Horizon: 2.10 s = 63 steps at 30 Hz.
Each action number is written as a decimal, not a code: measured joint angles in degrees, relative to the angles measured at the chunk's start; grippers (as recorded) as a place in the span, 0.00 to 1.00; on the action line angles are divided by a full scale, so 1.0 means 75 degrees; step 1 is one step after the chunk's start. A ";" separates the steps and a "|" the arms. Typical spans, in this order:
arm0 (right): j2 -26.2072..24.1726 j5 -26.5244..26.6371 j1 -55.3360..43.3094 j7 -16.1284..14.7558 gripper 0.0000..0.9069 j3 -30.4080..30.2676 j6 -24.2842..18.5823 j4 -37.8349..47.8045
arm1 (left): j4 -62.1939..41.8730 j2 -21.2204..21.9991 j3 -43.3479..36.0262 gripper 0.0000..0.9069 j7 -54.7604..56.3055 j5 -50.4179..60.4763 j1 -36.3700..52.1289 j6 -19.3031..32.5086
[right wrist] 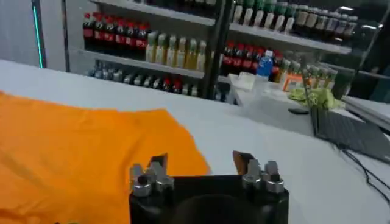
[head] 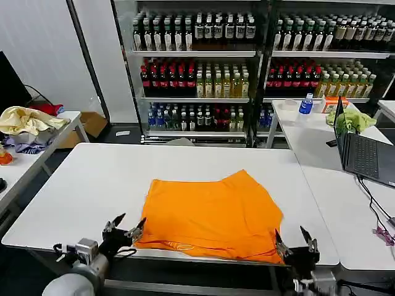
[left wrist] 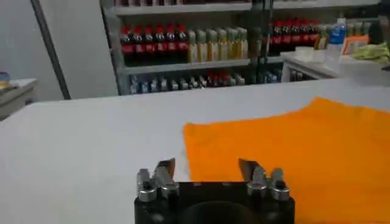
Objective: Fold and organize the clothes.
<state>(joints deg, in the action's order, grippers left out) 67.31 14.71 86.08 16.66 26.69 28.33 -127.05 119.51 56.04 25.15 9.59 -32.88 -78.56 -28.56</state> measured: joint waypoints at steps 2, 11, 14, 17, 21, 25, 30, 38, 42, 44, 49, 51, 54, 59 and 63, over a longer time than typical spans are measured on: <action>-0.0029 0.0144 -0.0534 0.0065 1.00 -0.0209 0.0112 0.0358 | -0.0286 -0.0010 -0.0194 1.00 0.0086 -0.0095 0.0403 -0.0037; -0.0008 0.0633 -0.2822 0.0225 1.00 -0.1136 0.0409 0.2121 | -0.1800 0.0107 -0.1402 1.00 0.0413 -0.0326 0.2387 -0.0161; 0.0031 0.0805 -0.3505 0.0284 1.00 -0.1417 0.0464 0.2748 | -0.2356 0.0245 -0.1803 1.00 0.0513 -0.0330 0.3006 -0.0189; 0.0082 0.0956 -0.4109 0.0288 1.00 -0.1694 0.0503 0.3370 | -0.2894 0.0407 -0.2168 1.00 0.0586 -0.0338 0.3597 -0.0228; 0.0175 0.1139 -0.4793 0.0281 1.00 -0.1989 0.0542 0.4170 | -0.3554 0.0636 -0.2635 1.00 0.0607 -0.0344 0.4317 -0.0260; 0.0317 0.1315 -0.5426 0.0248 1.00 -0.2207 0.0567 0.4944 | -0.4117 0.0832 -0.2978 1.00 0.0634 -0.0335 0.4862 -0.0257; 0.0503 0.1487 -0.6149 0.0210 1.00 -0.2334 0.0585 0.5850 | -0.4750 0.0947 -0.3238 1.00 0.0689 -0.0316 0.5392 -0.0238; 0.0816 0.1673 -0.6970 0.0175 1.00 -0.2479 0.0607 0.7067 | -0.5299 0.1039 -0.3538 1.00 0.0660 -0.0321 0.5698 -0.0355; 0.0936 0.1740 -0.7182 0.0144 1.00 -0.2576 0.0618 0.7486 | -0.5396 0.1082 -0.3643 1.00 0.0659 -0.0320 0.5750 -0.0437; 0.0980 0.1786 -0.7239 0.0120 1.00 -0.2624 0.0624 0.7623 | -0.5461 0.1099 -0.3692 0.81 0.0660 -0.0327 0.5766 -0.0471; 0.0998 0.1924 -0.7317 0.0112 0.00 -0.2696 0.0619 0.7879 | -0.5519 0.1122 -0.3761 0.01 0.0653 -0.0285 0.5787 -0.0443; 0.0997 0.1988 -0.7330 0.0093 0.00 -0.2695 0.0613 0.7939 | -0.5513 0.1125 -0.3764 0.01 0.0656 -0.0255 0.5767 -0.0437; 0.0966 0.2093 -0.7313 0.0050 0.00 -0.2725 0.0612 0.7961 | -0.5515 0.1144 -0.3749 0.01 0.0660 -0.0257 0.5726 -0.0423; 0.0917 0.2238 -0.7225 -0.0026 0.00 -0.2758 0.0610 0.7929 | -0.5512 0.1165 -0.3709 0.01 0.0644 -0.0318 0.5645 -0.0416; 0.0893 0.2286 -0.7149 -0.0046 0.00 -0.2793 0.0605 0.7836 | -0.5505 0.1191 -0.3649 0.01 0.0603 -0.0388 0.5576 -0.0409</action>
<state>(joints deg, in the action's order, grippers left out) 74.00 31.86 32.46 16.31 5.74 32.87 -68.28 78.22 64.97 -2.22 14.11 -35.79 -36.74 -31.62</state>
